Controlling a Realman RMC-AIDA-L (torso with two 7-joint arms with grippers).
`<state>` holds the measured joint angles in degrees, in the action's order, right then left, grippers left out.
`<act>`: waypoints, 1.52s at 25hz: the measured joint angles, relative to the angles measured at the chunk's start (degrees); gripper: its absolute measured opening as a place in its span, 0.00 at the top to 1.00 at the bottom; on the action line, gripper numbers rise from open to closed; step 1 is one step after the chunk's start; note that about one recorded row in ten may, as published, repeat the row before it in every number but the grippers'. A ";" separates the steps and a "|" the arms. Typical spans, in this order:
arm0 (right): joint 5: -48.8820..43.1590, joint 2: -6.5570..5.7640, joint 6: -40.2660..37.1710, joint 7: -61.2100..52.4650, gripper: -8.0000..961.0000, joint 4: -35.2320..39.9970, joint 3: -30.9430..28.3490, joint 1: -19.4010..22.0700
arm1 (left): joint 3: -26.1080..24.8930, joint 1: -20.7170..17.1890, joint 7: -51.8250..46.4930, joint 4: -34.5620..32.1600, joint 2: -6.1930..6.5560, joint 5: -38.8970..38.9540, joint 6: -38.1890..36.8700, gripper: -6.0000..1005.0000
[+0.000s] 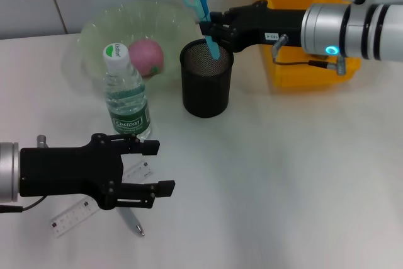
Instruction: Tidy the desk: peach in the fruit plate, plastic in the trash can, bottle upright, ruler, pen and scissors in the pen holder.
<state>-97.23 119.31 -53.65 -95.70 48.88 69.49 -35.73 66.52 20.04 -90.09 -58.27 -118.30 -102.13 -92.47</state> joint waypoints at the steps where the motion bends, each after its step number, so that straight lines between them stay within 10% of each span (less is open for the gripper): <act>1: 0.00 -0.04 0.62 0.08 0.77 -0.98 0.01 -0.36 | 0.00 0.00 0.00 0.00 0.00 0.00 0.00 0.19; 26: -0.57 -0.13 2.63 1.87 0.63 -6.43 0.72 -1.73 | -0.39 0.13 0.00 -0.03 0.27 0.00 -0.61 0.19; 28: -0.46 -0.13 1.93 1.53 0.40 -4.38 0.50 -0.51 | -0.55 0.08 0.00 -0.06 0.27 0.00 -0.65 0.19; 38: 1.86 -0.49 -9.35 -2.60 0.35 2.85 -6.10 5.13 | -1.92 0.48 -1.30 -0.18 0.26 -0.21 -1.39 0.19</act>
<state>-95.37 118.81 -63.00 -98.30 51.73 63.40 -30.60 64.61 20.52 -91.38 -58.45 -118.04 -102.34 -93.87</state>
